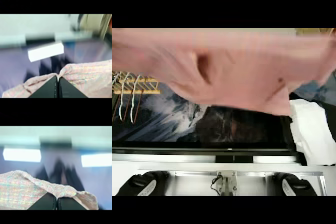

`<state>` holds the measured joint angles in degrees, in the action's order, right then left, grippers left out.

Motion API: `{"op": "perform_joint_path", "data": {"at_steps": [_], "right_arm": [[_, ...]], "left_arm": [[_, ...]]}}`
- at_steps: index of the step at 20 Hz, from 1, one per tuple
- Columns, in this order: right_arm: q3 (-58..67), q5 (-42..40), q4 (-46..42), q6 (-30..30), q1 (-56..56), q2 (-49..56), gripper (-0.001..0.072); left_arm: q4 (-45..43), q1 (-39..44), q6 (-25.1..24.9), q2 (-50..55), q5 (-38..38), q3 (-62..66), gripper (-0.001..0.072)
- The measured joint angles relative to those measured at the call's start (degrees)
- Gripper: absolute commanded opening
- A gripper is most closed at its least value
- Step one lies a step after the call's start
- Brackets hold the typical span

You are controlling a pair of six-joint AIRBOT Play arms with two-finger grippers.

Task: Fold the shirts.

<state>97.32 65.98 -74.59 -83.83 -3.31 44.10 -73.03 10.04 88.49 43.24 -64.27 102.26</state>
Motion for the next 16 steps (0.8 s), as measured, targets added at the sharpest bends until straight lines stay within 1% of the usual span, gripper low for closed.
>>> {"op": "perform_joint_path", "data": {"at_steps": [3,5,7,10,13,16], "right_arm": [[7.10,-3.50,4.87,0.11,-0.04,-2.01,0.0047],[9.25,-3.08,6.82,0.13,-0.04,-2.49,0.0047],[10.34,-0.24,7.41,0.15,-0.04,-2.03,0.0047],[11.13,7.21,7.82,-0.13,-0.04,0.74,0.0047],[11.17,15.37,8.09,-1.68,-0.02,6.34,0.0046],[10.64,18.69,8.07,-2.49,0.00,14.93,0.0047]], "left_arm": [[-1.18,-1.11,-0.20,-2.03,1.42,10.75,0.0027],[-2.93,-1.44,-0.24,-3.06,1.38,13.92,0.0026],[-5.27,-1.62,-0.28,-3.65,-0.02,15.13,0.0027],[-10.01,-1.73,-0.35,-3.96,-3.78,12.83,0.0027],[-14.47,-1.75,-0.31,-3.30,-6.80,6.19,0.0026],[-17.44,-1.79,0.02,0.68,-7.39,-0.94,0.0026]]}}
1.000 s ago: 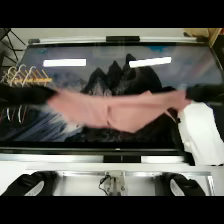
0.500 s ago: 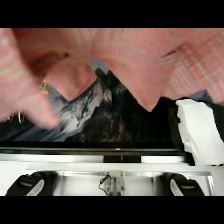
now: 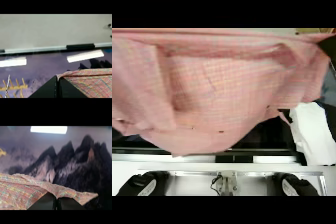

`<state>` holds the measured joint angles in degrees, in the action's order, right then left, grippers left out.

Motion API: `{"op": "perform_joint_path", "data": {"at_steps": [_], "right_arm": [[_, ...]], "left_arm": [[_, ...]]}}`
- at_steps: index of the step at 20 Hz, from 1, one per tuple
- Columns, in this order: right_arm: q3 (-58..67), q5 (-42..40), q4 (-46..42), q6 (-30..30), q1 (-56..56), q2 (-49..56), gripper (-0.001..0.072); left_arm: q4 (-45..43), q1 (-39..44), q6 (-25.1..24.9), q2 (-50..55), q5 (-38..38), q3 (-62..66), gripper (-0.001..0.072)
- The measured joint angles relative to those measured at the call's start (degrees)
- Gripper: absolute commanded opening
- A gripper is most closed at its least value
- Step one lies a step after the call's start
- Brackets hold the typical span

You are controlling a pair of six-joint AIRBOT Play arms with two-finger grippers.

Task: Fold the shirts.

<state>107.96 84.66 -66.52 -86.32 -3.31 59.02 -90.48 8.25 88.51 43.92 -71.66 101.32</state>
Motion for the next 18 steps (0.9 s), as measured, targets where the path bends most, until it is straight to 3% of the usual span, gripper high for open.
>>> {"op": "perform_joint_path", "data": {"at_steps": [6,13,18], "right_arm": [[-0.35,-1.64,0.09,-0.44,0.02,22.62,0.0047],[-0.37,-26.56,3.67,-0.44,1.40,41.57,0.0047],[-0.37,-35.23,3.85,-0.20,6.40,49.72,0.0061]], "left_arm": [[-2.12,-0.07,0.24,16.87,2.34,-5.77,0.0026],[-2.91,-0.07,1.16,37.68,15.98,-6.64,0.0028],[-0.72,-0.09,5.84,49.29,19.02,-6.73,0.0030]]}}
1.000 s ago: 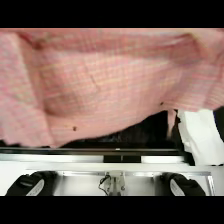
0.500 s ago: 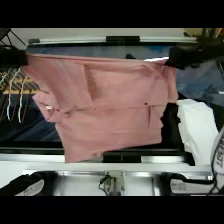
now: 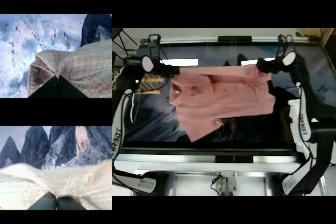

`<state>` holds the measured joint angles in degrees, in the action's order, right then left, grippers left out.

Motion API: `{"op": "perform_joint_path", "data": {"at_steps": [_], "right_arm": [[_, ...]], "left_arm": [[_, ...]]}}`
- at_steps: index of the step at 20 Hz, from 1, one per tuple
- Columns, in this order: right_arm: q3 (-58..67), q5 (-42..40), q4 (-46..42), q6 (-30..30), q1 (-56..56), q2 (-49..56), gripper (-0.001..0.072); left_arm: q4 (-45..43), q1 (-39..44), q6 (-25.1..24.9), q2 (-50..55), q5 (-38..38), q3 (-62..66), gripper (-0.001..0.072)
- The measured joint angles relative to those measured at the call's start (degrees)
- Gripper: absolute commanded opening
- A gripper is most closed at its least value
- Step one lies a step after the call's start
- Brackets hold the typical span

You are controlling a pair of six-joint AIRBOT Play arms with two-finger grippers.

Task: Fold the shirts.

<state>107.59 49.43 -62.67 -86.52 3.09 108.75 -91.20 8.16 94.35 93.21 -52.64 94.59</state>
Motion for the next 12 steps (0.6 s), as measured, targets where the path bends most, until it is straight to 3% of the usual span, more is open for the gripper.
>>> {"op": "perform_joint_path", "data": {"at_steps": [1,2,3,8,9,10,12], "right_arm": [[0.00,-0.52,0.15,0.02,0.96,1.14,0.0185],[0.00,-0.94,0.37,0.04,1.70,1.86,0.0470],[0.04,-1.09,0.90,0.17,2.16,2.32,0.0561],[3.19,6.27,-1.33,2.60,1.05,-0.98,0.0559],[3.69,9.27,-4.26,2.78,0.00,-2.43,0.0559],[4.04,13.42,-7.02,2.84,-1.36,-3.85,0.0559],[4.52,23.50,-11.13,3.96,-4.90,-6.25,0.0559]], "left_arm": [[1.11,0.02,0.74,1.70,-0.57,0.02,0.0100],[2.32,0.02,1.29,3.39,-1.70,0.00,0.0399],[3.23,0.02,1.70,4.52,-2.93,-0.02,0.0720],[4.68,-2.34,-1.05,6.51,-15.32,3.82,0.0717],[4.68,-3.67,-2.47,6.45,-19.28,4.68,0.0638],[5.01,-5.49,-4.02,6.05,-23.69,4.70,0.0498],[6.69,-9.92,-6.45,4.35,-30.69,0.42,0.0481]]}}
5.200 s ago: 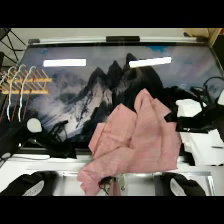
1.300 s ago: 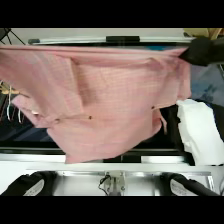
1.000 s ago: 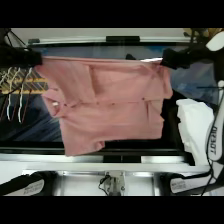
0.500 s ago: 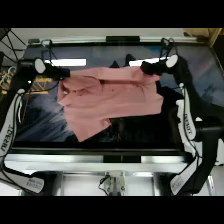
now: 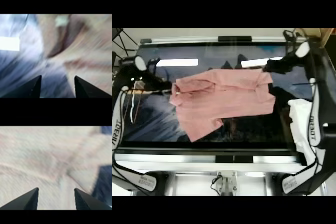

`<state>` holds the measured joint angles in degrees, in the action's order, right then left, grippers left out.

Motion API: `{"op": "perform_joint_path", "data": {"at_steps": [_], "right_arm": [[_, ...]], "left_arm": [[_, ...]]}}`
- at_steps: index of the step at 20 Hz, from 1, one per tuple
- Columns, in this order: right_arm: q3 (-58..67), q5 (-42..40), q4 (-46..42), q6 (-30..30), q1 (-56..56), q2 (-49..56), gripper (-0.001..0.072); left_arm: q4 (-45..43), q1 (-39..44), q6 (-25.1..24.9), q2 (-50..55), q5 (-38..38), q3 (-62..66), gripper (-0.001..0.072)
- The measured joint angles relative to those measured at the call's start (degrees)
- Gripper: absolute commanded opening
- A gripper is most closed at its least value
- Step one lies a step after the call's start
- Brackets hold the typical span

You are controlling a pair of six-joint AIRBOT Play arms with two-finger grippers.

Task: Fold the shirts.

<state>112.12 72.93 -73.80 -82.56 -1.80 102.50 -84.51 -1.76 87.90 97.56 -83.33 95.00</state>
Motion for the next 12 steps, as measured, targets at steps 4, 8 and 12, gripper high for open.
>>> {"op": "perform_joint_path", "data": {"at_steps": [4,8,12], "right_arm": [[0.24,17.05,-3.02,0.79,-7.58,-2.01,0.0559],[0.26,20.61,-0.81,-0.90,-10.49,-2.49,0.0562],[-0.50,20.17,0.85,-1.84,-10.12,-2.54,0.0644]], "left_arm": [[13.97,-8.39,-3.72,-8.11,-0.31,-21.57,0.0483],[27.43,-10.82,-7.98,-12.79,10.10,-38.38,0.0482],[35.69,-8.17,-10.93,-12.79,16.35,-44.92,0.0308]]}}
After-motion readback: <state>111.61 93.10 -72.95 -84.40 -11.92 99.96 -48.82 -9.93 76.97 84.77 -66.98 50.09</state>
